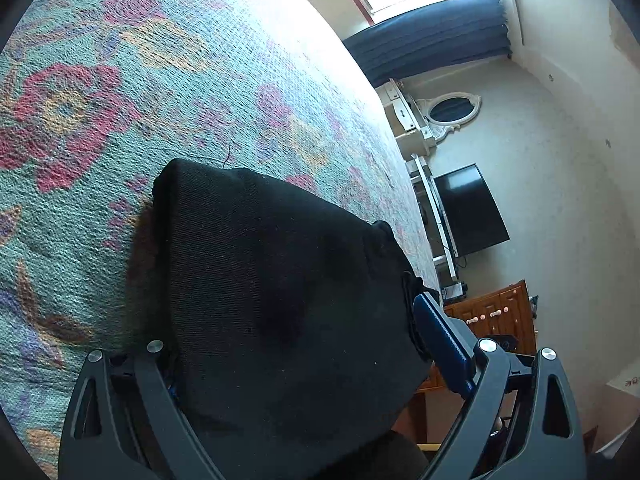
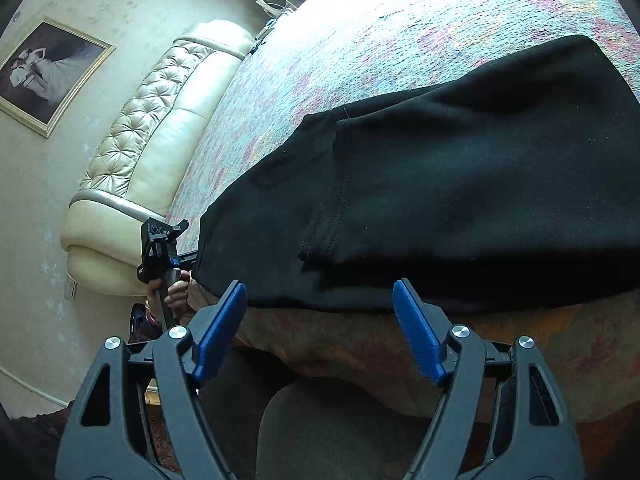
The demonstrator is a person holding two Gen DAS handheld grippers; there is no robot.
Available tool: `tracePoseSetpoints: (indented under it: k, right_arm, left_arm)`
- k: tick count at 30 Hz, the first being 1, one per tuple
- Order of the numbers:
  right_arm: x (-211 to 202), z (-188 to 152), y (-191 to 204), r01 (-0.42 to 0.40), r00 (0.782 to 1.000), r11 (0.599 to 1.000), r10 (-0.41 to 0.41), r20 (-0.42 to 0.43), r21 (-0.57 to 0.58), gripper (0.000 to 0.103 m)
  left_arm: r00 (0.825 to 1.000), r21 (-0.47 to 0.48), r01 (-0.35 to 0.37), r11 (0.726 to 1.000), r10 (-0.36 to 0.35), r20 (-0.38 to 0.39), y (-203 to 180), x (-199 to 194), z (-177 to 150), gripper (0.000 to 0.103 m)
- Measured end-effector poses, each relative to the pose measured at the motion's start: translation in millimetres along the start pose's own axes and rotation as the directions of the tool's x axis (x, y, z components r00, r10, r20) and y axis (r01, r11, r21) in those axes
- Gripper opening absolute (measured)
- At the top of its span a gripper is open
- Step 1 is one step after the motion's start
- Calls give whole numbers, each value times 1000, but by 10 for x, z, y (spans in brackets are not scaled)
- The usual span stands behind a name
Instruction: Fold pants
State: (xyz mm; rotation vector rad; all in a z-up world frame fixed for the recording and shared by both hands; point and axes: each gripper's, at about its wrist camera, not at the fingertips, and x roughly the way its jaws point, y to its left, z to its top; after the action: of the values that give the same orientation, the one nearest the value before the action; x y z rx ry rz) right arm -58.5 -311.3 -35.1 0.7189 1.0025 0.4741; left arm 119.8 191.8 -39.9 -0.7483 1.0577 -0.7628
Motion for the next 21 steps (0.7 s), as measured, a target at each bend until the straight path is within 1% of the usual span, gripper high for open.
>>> tracePoseSetpoints:
  k: [1, 2, 3, 4, 5, 7, 8, 10, 11, 12, 15, 17, 18, 20, 21]
  right_arm:
    - [6, 0, -1, 2, 1000, 1000, -2, 0, 3, 76]
    - [15, 0, -2, 5, 1000, 1000, -5, 0, 5, 76]
    - [24, -2, 0, 10, 1000, 1000, -10, 1, 6, 76]
    - [31, 1, 5, 13, 1000, 1000, -13, 0, 8, 76]
    - [36, 0, 9, 12, 1000, 1000, -12, 1, 9, 76]
    - [39, 1, 27, 11, 1000, 1000, -11, 5, 5, 76]
    - [35, 4, 36, 15, 1000, 1000, -15, 9, 1, 76]
    - [22, 5, 44, 20, 1000, 1000, -20, 18, -3, 76]
    - [15, 6, 43, 18, 1000, 1000, -18, 21, -1, 76]
    - [9, 6, 41, 16, 1000, 1000, -16, 25, 4, 76]
    - [-7, 12, 8, -1, 999, 1000, 0, 35, 30, 77]
    - [-22, 13, -27, -13, 999, 998, 11, 43, 55, 77]
    - [-34, 15, -31, -16, 999, 998, 13, 49, 63, 78]
    - [-60, 16, -28, -18, 998, 998, 14, 59, 65, 78]
    - [-76, 17, -12, -20, 998, 998, 16, 66, 61, 78]
  left_arm:
    - [1000, -14, -4, 1000, 4, 10, 4, -13, 1, 90]
    - [1000, -25, -5, 1000, 6, 13, 2, -26, -7, 86]
    - [1000, -40, 0, 999, 0, 4, -1, -4, -11, 72]
    - [1000, -67, -2, 998, 2, -9, 26, 19, -12, 59]
    - [1000, -91, -19, 996, 18, -13, 54, 45, -7, 54]
    - [998, -122, -60, 991, 57, -31, 135, 56, -13, 24]
    - [997, -158, -66, 985, 61, -39, 198, 55, -16, 21]
    - [1000, -250, -6, 968, 0, -24, 315, 20, -30, 20]
    - [1000, -282, 4, 960, -12, -24, 347, 16, -33, 20]
    - [1000, -288, 1, 957, -9, -29, 350, 16, -27, 20]
    - [998, -298, -53, 953, 41, -46, 300, 45, 4, 20]
    - [994, -286, -104, 953, 90, -60, 217, 60, 49, 19]
    - [990, -264, -138, 955, 126, -64, 144, 64, 59, 17]
    - [975, -199, -219, 955, 209, -71, -44, 65, 99, 16]
    - [969, -171, -248, 954, 239, -67, -148, 58, 109, 16]
